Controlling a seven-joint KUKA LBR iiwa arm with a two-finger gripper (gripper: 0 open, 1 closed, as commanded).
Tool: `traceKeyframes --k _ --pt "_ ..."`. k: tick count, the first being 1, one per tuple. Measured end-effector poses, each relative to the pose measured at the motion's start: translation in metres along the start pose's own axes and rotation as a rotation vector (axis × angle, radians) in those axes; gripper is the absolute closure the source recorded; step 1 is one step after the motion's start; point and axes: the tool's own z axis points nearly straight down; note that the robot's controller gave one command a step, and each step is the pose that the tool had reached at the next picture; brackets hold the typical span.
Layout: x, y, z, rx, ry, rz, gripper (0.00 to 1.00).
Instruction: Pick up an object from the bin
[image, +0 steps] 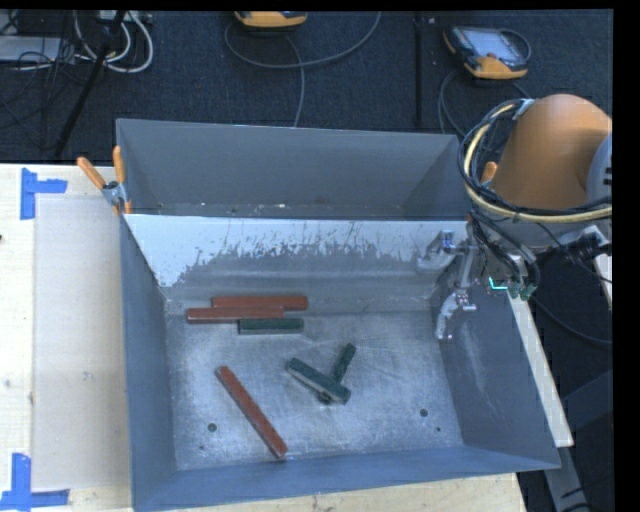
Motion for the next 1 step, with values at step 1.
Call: traceKeyframes --k 1 --pt "-0.0015 0.0003 -0.0046 0.001 -0.007 -0.002 0.0"
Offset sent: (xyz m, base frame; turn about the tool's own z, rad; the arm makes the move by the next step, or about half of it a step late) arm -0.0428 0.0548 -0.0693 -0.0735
